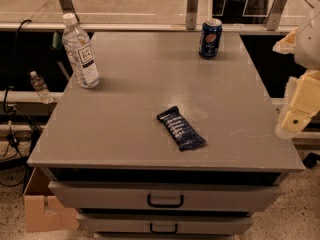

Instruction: Pick pepsi can

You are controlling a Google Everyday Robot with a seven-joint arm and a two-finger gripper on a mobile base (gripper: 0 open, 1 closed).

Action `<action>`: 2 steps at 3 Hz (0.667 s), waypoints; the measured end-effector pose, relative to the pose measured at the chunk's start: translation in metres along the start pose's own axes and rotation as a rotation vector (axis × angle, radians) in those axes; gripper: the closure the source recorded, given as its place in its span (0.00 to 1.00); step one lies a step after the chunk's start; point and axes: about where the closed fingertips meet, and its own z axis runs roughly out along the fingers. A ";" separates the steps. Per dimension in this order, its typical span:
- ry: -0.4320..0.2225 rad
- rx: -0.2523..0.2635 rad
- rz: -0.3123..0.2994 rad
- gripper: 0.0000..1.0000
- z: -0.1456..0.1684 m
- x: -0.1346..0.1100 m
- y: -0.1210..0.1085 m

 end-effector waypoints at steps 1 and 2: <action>-0.003 0.003 0.000 0.00 0.000 0.000 -0.001; -0.048 0.013 0.002 0.00 0.012 -0.003 -0.027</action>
Offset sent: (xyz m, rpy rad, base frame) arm 0.0784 -0.0089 -0.0167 0.1143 -0.0468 0.0197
